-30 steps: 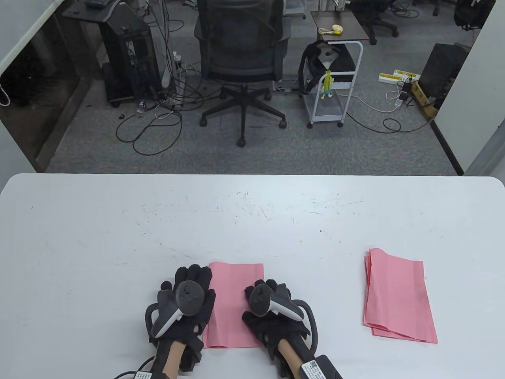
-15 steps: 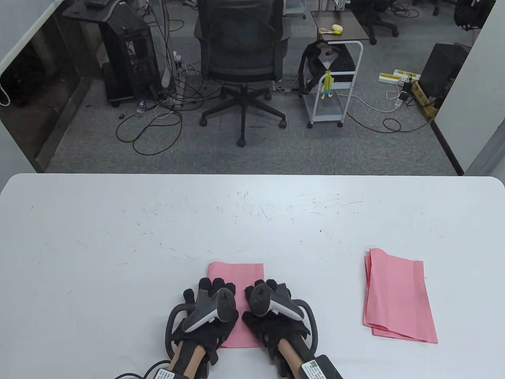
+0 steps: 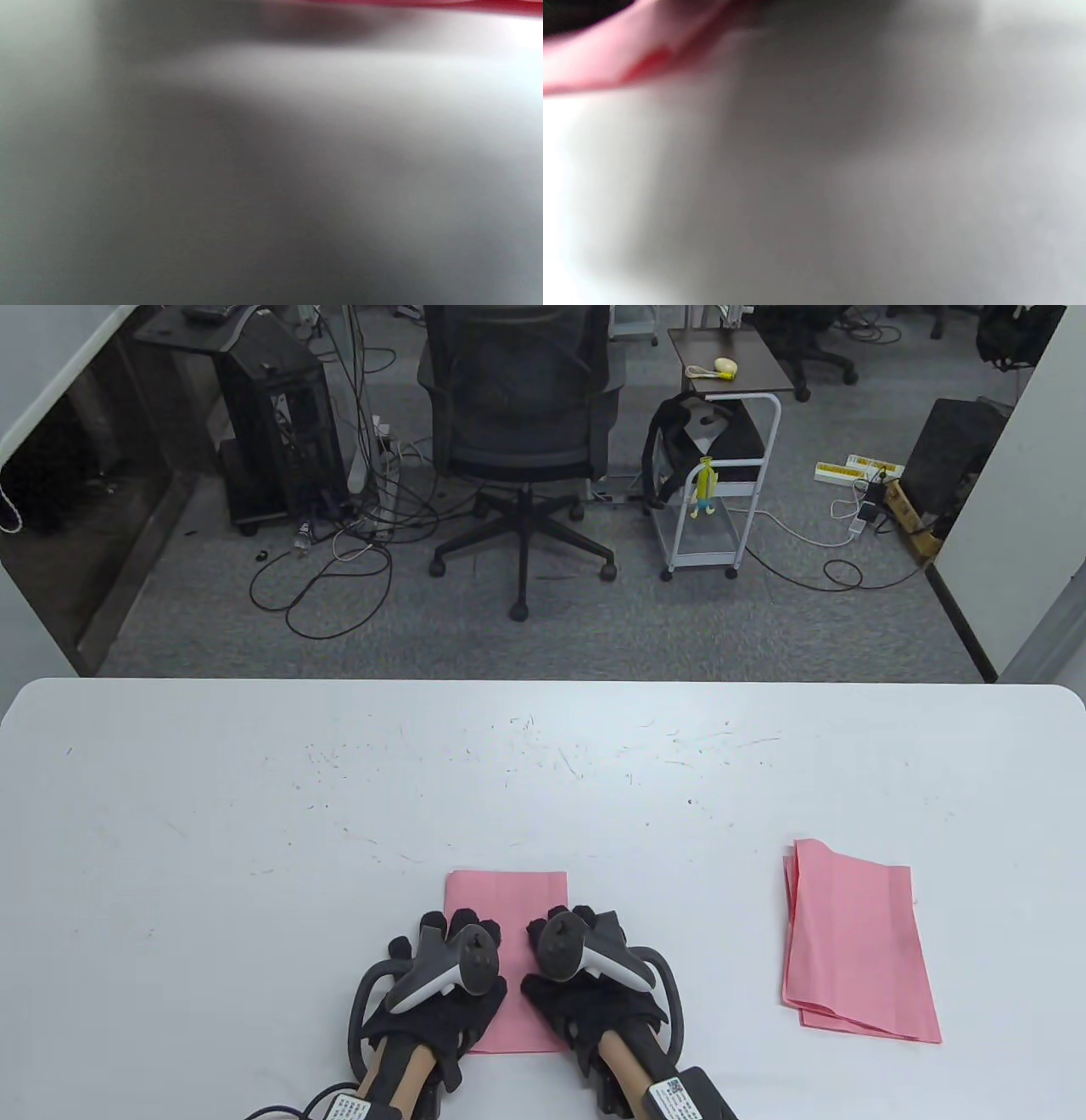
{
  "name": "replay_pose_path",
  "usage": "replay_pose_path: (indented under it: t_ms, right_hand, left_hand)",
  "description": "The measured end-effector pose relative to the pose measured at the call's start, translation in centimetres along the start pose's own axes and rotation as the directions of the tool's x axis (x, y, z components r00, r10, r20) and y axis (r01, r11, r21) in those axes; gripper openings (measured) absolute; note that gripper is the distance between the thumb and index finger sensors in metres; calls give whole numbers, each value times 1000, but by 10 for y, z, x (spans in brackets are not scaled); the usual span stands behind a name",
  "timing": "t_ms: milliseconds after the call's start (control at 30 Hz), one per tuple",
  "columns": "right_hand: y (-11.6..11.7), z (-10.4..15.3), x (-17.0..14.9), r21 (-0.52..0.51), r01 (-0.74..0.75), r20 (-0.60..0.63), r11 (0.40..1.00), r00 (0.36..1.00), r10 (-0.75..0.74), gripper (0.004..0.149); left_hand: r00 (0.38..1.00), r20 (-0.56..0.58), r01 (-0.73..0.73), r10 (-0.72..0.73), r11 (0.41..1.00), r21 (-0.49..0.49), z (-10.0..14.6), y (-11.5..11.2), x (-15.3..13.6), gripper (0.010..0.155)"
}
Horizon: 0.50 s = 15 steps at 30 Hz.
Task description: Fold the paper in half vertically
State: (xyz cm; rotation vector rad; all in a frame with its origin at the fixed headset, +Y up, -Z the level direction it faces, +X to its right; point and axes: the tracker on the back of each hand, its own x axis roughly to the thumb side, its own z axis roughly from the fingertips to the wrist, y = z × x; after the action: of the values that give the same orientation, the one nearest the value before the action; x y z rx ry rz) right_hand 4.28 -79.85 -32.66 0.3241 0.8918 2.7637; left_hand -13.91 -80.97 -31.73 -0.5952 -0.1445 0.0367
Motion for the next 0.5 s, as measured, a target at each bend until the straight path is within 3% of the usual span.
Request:
replay_pose_path:
  t_ms: [100, 233, 500]
  right_hand:
    - [-10, 13, 1, -59, 75, 54, 995, 996, -72, 67]
    - [-18, 30, 9, -167, -13, 53, 986, 998, 22, 63]
    - [-8, 29, 17, -115, -116, 3, 986, 993, 118, 60]
  left_hand:
    - [1000, 0, -1, 1, 1000, 2, 0, 0, 0, 74]
    - [1000, 0, -3, 3, 1000, 1, 0, 0, 0, 74]
    - [1000, 2, -5, 5, 1000, 2, 1, 0, 0, 74]
